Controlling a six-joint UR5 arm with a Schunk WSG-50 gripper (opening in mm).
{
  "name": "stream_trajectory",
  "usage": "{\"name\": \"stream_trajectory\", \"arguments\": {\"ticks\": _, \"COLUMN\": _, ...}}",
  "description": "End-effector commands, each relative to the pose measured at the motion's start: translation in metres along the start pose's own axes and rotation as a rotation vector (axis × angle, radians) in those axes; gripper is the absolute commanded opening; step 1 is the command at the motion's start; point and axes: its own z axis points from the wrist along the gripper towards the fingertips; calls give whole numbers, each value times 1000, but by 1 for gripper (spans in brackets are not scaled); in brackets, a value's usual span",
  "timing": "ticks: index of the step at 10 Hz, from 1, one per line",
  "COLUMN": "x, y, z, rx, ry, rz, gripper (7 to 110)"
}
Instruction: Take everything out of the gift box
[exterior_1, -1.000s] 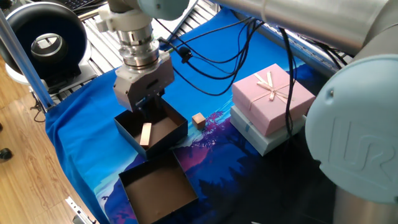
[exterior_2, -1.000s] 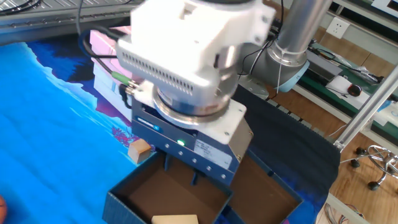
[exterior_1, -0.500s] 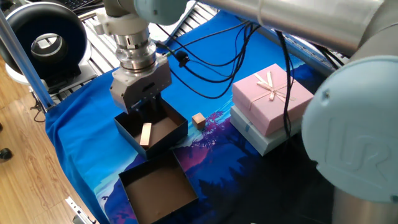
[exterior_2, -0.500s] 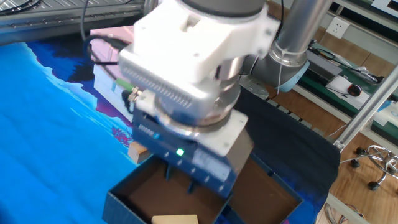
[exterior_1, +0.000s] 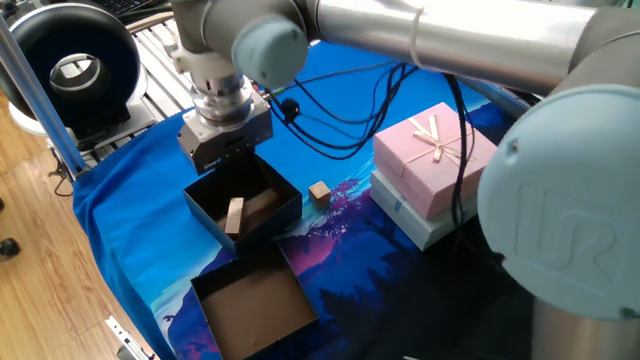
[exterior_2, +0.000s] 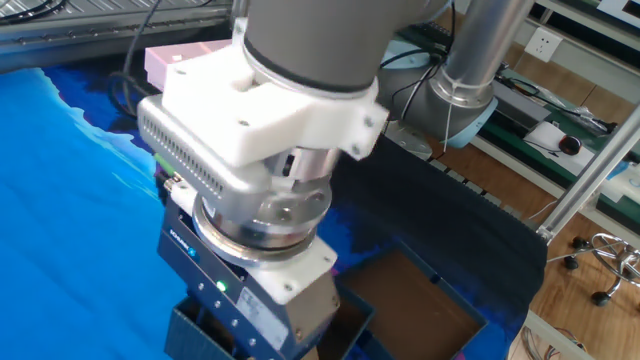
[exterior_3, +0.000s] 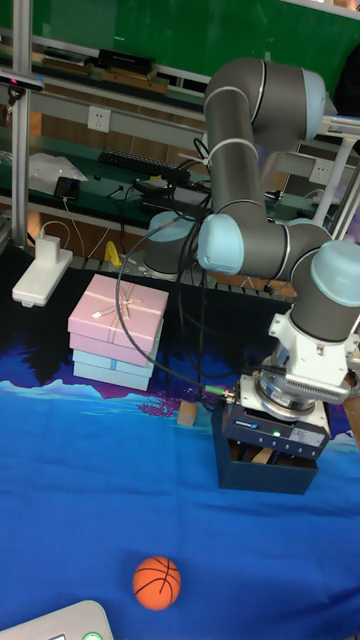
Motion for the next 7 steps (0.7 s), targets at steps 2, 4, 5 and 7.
{"name": "stream_trajectory", "arguments": {"ticks": 2, "x": 32, "y": 26, "z": -9, "rx": -24, "ry": -23, "rz": 141, "gripper": 44}}
{"name": "stream_trajectory", "arguments": {"ticks": 4, "x": 30, "y": 24, "z": 8, "rx": -43, "ry": -29, "rz": 152, "gripper": 44}}
{"name": "stream_trajectory", "arguments": {"ticks": 5, "x": 30, "y": 25, "z": 18, "rx": -64, "ry": -18, "rz": 167, "gripper": 44}}
{"name": "stream_trajectory", "arguments": {"ticks": 7, "x": 37, "y": 24, "z": 33, "rx": -56, "ry": 18, "rz": 226, "gripper": 44}}
